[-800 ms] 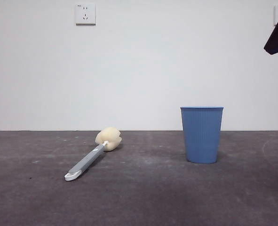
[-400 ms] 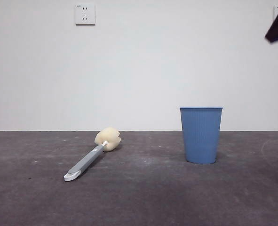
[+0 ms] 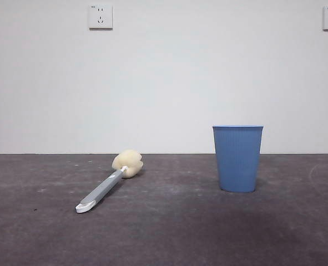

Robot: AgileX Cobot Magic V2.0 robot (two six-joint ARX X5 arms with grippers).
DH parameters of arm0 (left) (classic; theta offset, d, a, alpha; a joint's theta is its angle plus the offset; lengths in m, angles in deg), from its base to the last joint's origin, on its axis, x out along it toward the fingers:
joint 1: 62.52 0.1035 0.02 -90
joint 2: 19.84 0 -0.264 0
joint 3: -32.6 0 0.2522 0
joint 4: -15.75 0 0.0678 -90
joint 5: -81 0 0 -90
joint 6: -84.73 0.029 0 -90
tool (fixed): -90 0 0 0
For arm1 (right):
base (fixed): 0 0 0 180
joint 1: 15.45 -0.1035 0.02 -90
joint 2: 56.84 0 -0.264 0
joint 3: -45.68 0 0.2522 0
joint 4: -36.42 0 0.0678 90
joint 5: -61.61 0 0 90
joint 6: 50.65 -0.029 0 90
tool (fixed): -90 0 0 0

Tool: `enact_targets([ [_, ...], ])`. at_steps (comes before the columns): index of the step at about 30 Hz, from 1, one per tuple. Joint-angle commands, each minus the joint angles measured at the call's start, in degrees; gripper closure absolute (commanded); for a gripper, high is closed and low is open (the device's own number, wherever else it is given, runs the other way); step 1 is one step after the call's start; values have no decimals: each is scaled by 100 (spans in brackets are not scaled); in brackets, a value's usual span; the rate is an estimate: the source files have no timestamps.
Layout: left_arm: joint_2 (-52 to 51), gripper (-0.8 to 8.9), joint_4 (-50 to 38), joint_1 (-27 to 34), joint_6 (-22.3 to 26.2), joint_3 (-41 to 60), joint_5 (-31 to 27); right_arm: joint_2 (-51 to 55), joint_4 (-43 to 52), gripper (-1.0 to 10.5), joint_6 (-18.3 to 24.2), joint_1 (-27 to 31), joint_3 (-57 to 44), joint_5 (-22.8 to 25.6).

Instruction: Pick up the cup brush,pick up the cup,insert the brush into the cup,clean the cup,put the cup brush back,put the cup back to the fixed position on the table

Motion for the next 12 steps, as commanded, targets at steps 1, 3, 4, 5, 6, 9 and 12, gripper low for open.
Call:
enact_targets([
  [1, -17, 817, -17, 17, -35, 74, -4, 470, 417, 946, 107, 223, -688, 13],
  [3, -17, 817, -17, 17, -33, 74, -4, 793, 577, 946, 92, 350, -1104, 42],
  [4, -17, 817, -20, 17, -33, 74, -4, 914, 592, 946, 87, 389, -1248, 39],
  [5, -17, 817, -17, 17, -35, 74, -4, 1047, 588, 946, 46, 426, -1399, 39],
  [6, -17, 817, -17, 17, -35, 74, -4, 1185, 588, 946, -17, 452, -1541, 39],
  [9, -17, 817, -17, 17, -33, 74, -4, 1532, 581, 946, -214, 505, -1849, 44],
  [12, -17, 817, -17, 17, -33, 74, -4, 1757, 573, 946, -352, 520, -2081, 46],
])
